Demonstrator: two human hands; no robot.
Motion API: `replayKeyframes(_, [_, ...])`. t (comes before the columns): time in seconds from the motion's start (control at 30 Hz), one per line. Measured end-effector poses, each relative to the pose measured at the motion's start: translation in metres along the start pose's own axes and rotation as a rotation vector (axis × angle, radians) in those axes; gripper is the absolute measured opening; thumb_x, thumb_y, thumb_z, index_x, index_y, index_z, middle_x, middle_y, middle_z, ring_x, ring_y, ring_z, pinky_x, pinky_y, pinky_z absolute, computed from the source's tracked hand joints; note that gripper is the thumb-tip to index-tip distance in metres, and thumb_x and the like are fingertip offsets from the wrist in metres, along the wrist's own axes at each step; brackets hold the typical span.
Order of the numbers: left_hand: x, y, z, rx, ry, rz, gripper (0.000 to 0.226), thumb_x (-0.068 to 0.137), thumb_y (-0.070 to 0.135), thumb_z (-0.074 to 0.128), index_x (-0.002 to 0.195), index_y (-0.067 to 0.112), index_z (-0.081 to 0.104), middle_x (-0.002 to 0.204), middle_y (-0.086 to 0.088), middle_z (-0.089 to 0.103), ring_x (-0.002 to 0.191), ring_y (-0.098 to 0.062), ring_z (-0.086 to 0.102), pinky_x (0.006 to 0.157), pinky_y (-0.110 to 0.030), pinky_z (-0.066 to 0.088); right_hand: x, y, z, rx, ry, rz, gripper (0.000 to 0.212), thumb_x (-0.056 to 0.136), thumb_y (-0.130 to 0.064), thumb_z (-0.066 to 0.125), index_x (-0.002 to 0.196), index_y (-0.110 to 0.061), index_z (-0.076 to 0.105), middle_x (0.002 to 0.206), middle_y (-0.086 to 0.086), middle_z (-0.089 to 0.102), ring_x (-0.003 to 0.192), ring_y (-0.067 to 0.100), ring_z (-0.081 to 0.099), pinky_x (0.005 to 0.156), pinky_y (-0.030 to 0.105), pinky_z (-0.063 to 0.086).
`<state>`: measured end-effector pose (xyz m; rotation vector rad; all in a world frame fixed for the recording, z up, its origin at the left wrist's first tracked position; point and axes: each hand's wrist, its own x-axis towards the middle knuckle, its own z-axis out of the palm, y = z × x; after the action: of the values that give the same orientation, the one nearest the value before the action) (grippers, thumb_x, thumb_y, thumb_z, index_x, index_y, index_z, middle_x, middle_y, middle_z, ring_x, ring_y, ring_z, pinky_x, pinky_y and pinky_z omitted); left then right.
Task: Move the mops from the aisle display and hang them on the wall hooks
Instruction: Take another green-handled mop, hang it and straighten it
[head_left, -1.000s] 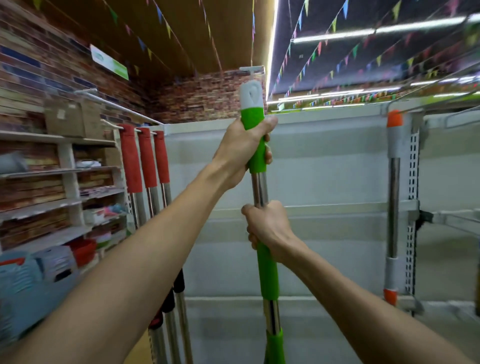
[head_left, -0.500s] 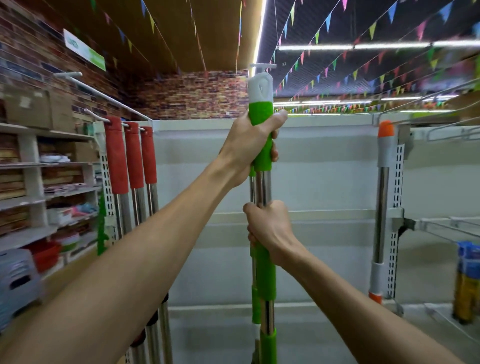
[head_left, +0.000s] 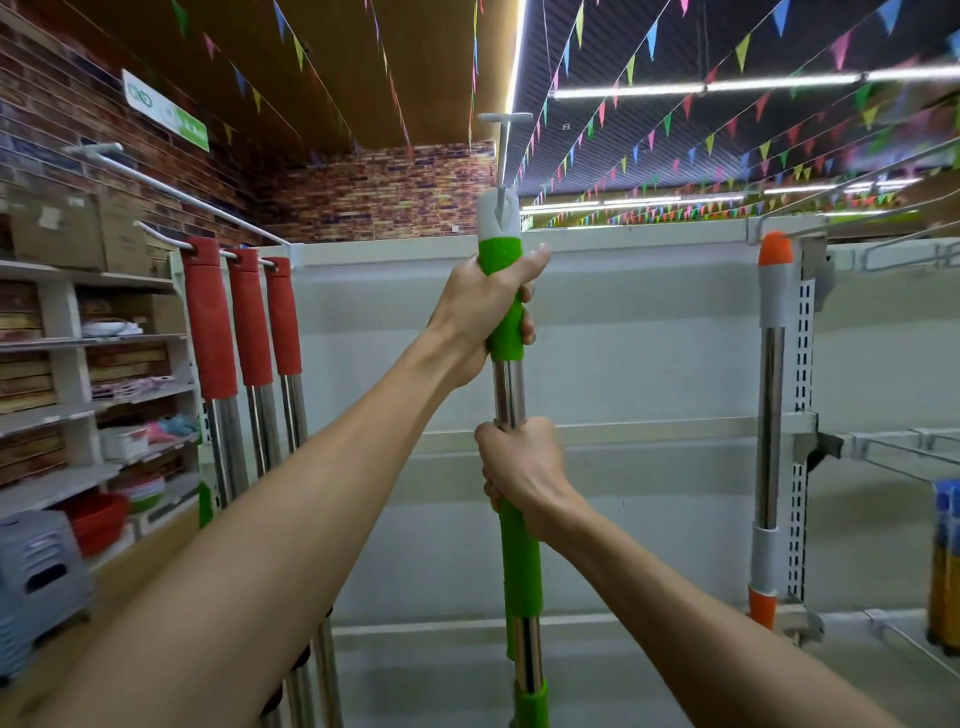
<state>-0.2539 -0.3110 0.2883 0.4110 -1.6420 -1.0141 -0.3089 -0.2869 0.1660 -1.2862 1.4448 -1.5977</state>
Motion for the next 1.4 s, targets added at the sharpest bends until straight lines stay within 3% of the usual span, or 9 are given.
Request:
replayKeyframes(0.47, [0.043,-0.052,-0.006,0.037,0.081,-0.022,0.02,0.094,0.016,0.067,0.084,0.012,0.05,0.065,-0.003,0.047,0.042,-0.016,0.044,0.046,-0.029,0.043,0.055,0.023,0.011,-0.06,0.013,0.036,0.011,0.08,-0.014,0.049,0.073,-0.01,0.057,0.06,0.008,0.054,0.053,0.026,0.053,0.05,0.034,0.047])
replayKeyframes(0.63, [0.052,-0.066,-0.013,0.066,0.083,0.019,0.021,0.095,0.01,0.063,0.079,0.011,0.049,0.063,-0.002,0.048,0.04,-0.015,0.045,0.045,-0.029,0.043,0.07,0.028,0.019,-0.055,0.041,0.008,0.016,0.07,-0.02,0.047,0.071,-0.009,0.058,0.066,0.015,0.06,0.063,0.035,0.064,0.056,0.042,0.055])
replayKeyframes(0.83, [0.06,-0.081,-0.024,0.138,0.035,0.092,0.021,0.093,0.014,0.065,0.078,0.013,0.05,0.065,0.003,0.053,0.046,-0.013,0.052,0.051,-0.029,0.047,0.079,0.035,0.021,-0.097,0.065,-0.039,0.04,0.067,-0.029,0.049,0.085,-0.002,0.071,0.08,0.024,0.071,0.083,0.046,0.072,0.072,0.056,0.063])
replayKeyframes(0.93, [0.059,-0.081,-0.025,0.177,0.035,0.108,0.019,0.093,0.017,0.066,0.082,0.012,0.052,0.067,0.003,0.056,0.048,-0.013,0.055,0.055,-0.03,0.049,0.079,0.035,0.018,-0.095,0.022,-0.059,0.023,0.075,-0.03,0.058,0.064,-0.01,0.063,0.064,0.014,0.065,0.069,0.04,0.07,0.07,0.052,0.063])
replayKeyframes(1.0, [0.056,-0.076,-0.027,0.197,-0.001,0.109,0.017,0.094,0.024,0.066,0.09,0.012,0.054,0.076,0.0,0.059,0.056,-0.014,0.061,0.061,-0.032,0.052,0.075,0.035,0.012,-0.062,-0.049,-0.073,0.031,0.084,-0.027,0.066,0.058,-0.013,0.057,0.054,0.007,0.059,0.052,0.027,0.062,0.062,0.042,0.058])
replayKeyframes(1.07, [0.051,-0.069,-0.031,0.207,-0.039,0.098,0.025,0.094,0.033,0.064,0.1,0.011,0.056,0.09,-0.003,0.061,0.068,-0.016,0.066,0.07,-0.032,0.055,0.072,0.038,0.002,-0.018,-0.139,-0.122,0.03,0.09,-0.03,0.071,0.073,-0.008,0.06,0.059,0.004,0.062,0.051,0.017,0.06,0.06,0.034,0.053])
replayKeyframes(1.17, [0.037,-0.064,-0.042,0.197,-0.026,0.067,0.046,0.098,0.044,0.054,0.118,0.003,0.056,0.108,-0.012,0.062,0.088,-0.022,0.066,0.085,-0.038,0.056,0.066,0.05,-0.017,0.034,-0.228,-0.168,0.051,0.091,-0.044,0.071,0.111,0.003,0.063,0.092,0.009,0.074,0.085,0.022,0.072,0.084,0.038,0.056])
replayKeyframes(1.27, [0.009,-0.072,-0.055,0.158,0.044,0.029,0.052,0.103,0.049,0.042,0.13,0.007,0.056,0.127,-0.016,0.064,0.106,-0.03,0.067,0.09,-0.038,0.054,0.059,0.067,-0.032,0.122,-0.205,-0.165,0.06,0.083,-0.06,0.066,0.113,-0.008,0.068,0.116,0.016,0.073,0.112,0.034,0.068,0.099,0.051,0.054])
replayKeyframes(1.4, [-0.047,-0.109,-0.066,0.041,0.228,-0.086,0.048,0.105,0.048,0.042,0.126,0.009,0.058,0.115,-0.007,0.066,0.094,-0.023,0.067,0.081,-0.035,0.054,0.052,0.092,-0.054,0.243,-0.163,-0.124,0.051,0.097,-0.047,0.06,0.116,0.0,0.066,0.115,0.019,0.072,0.102,0.03,0.07,0.089,0.043,0.056])
